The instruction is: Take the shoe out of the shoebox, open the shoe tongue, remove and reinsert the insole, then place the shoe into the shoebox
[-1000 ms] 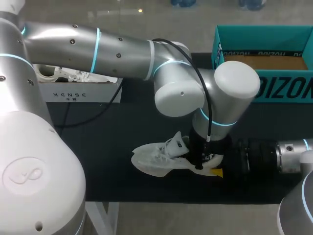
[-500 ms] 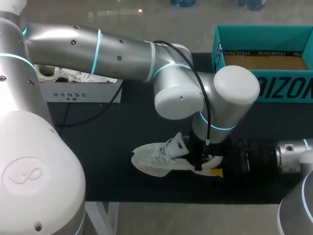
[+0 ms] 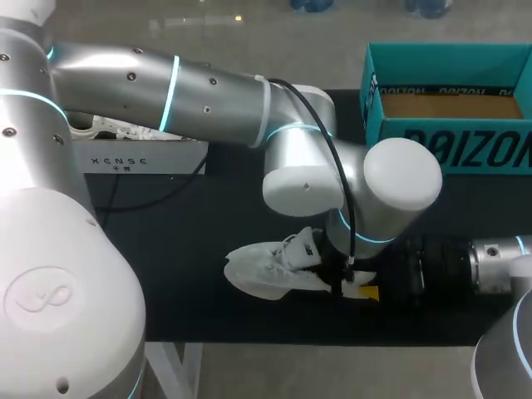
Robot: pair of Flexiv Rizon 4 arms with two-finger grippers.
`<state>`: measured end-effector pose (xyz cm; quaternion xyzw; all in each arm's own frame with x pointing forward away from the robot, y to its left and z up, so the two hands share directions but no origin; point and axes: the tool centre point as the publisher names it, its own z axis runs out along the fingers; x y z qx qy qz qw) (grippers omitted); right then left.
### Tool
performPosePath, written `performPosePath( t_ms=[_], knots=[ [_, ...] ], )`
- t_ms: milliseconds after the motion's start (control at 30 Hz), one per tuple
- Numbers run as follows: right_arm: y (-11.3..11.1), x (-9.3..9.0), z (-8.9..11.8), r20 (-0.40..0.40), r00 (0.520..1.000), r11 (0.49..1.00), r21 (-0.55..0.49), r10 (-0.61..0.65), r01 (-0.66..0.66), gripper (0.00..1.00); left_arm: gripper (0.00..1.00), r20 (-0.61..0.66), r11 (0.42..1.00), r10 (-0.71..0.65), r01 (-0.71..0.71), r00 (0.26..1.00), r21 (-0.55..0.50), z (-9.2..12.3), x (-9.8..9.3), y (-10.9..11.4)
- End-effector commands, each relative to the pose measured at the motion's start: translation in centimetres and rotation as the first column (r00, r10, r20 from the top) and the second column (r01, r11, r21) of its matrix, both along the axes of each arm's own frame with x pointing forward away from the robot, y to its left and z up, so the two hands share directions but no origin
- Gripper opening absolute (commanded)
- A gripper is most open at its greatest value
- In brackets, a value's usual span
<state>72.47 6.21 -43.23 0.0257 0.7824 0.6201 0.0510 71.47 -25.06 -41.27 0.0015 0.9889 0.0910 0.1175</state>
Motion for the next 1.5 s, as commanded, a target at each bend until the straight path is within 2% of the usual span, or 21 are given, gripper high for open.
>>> performPosePath(
  t_ms=[33, 567, 1000, 1500],
  knots=[
    [0.2, 0.0, -0.2, -0.002, 1.0, 1.0, -0.002, -0.001, 0.001, 0.0, 0.0, 0.048, 1.0, -0.012, 0.012, 0.999, -0.009, -4.0, 1.0, -0.2],
    [0.2, 0.0, -0.2, -0.002, 1.0, 1.0, -0.002, -0.001, 0.001, 0.0, 0.0, 0.07, 0.998, 0.053, -0.05, 0.996, -0.045, -0.7, 1.7, 0.1],
    [0.2, 0.0, -0.2, -0.002, 1.0, 1.0, -0.002, -0.001, 0.001, 0.0, 0.0, 0.094, 0.993, 0.083, -0.074, 0.992, -0.096, 2.8, 0.8, 0.3],
    [0.2, 0.0, -0.2, -0.002, 1.0, 1.0, -0.002, -0.001, 0.001, 0.0, 0.0, 0.117, 0.984, 0.119, -0.102, 0.986, -0.145, 6.1, 0.8, 0.8]
  ],
)
